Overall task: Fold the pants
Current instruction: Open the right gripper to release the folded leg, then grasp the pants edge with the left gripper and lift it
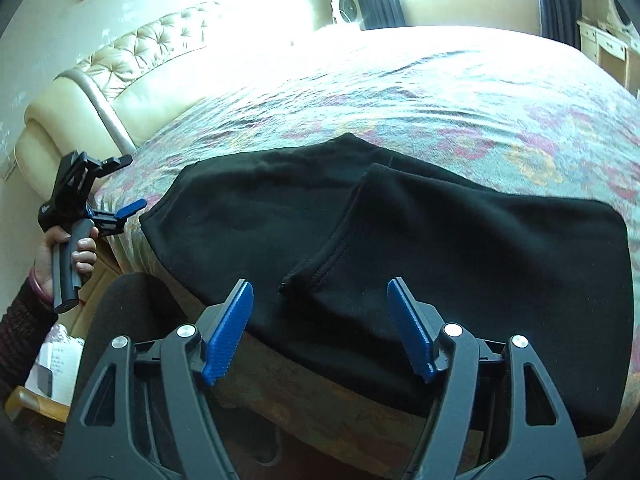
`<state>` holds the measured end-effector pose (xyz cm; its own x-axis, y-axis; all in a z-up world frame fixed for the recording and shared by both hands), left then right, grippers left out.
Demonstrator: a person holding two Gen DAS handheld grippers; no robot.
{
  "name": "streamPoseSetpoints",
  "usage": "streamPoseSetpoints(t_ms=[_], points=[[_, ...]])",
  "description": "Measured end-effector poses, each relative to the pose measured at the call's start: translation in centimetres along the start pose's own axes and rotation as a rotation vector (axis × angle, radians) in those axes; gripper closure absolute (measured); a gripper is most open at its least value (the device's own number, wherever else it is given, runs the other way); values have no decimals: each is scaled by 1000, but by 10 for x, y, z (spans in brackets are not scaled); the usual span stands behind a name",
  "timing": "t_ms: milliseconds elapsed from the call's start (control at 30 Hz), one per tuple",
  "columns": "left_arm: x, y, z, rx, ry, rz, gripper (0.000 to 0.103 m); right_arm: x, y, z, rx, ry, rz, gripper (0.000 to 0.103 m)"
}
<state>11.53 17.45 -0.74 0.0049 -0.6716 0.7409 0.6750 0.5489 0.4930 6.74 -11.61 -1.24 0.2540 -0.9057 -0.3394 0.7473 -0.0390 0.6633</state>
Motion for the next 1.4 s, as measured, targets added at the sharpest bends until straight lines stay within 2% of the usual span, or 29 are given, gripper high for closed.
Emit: streamPoseSetpoints(t_ms=[100, 167, 267, 367, 400, 567, 667, 900, 933, 967, 1000, 1033, 1067, 1167, 1267, 1400], points=[[-44, 28, 14, 43, 51, 119, 9, 13, -7, 1, -10, 4, -82, 34], [-65, 41, 15, 47, 73, 143, 9, 17, -11, 3, -15, 1, -116, 33], [-82, 47, 2, -21, 87, 136, 9, 23, -16, 1, -29, 13, -153, 33], [-85, 42, -19, -123, 38, 155, 9, 22, -17, 2, -33, 15, -157, 33], [-86, 41, -25, -143, 46, 150, 9, 22, -17, 0, -35, 15, -157, 33], [-70, 37, -49, -239, 33, 66, 9, 19, -18, -3, -37, 28, -173, 30], [-60, 32, -56, -267, -28, 80, 9, 16, -19, -3, -38, 37, -177, 29], [-69, 31, -56, -266, -30, 102, 9, 16, -19, 2, -29, 59, -213, 29], [-68, 29, -57, -267, -9, 85, 11, 15, -20, 4, -27, 60, -218, 29], [-68, 27, -57, -274, 29, 44, 29, 16, -21, 5, -28, 61, -223, 29], [-70, 23, -58, -293, 79, -6, 41, 17, -21, 6, -27, 60, -225, 29], [-74, 19, -60, -307, 128, -42, 60, 18, -21, 7, -24, 57, -227, 29], [-76, 19, -58, -303, 146, -47, 70, 19, -21, 9, -20, 55, -229, 29], [-84, 22, -49, -282, 101, 52, 82, 24, -20, 14, -7, 47, -241, 29], [-76, 23, -41, -255, 84, 48, 89, 31, -17, 21, 15, 44, -257, 29], [-42, 31, -29, -200, -5, 61, 89, 39, -14, 30, 44, 35, -279, 29]])
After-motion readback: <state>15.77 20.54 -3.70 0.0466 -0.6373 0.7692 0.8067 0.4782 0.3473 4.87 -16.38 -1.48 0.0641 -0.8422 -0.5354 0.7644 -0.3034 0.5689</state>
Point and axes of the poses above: each gripper's, at about its wrist camera, not at the fingertips, and z roughly against the way its jaws point, x to its right, y to its top, the point moved 7 cm from there along -z, roughly the way its jaws point, and after that the axes turned 6 degrees about x, right-handed, at the moved point
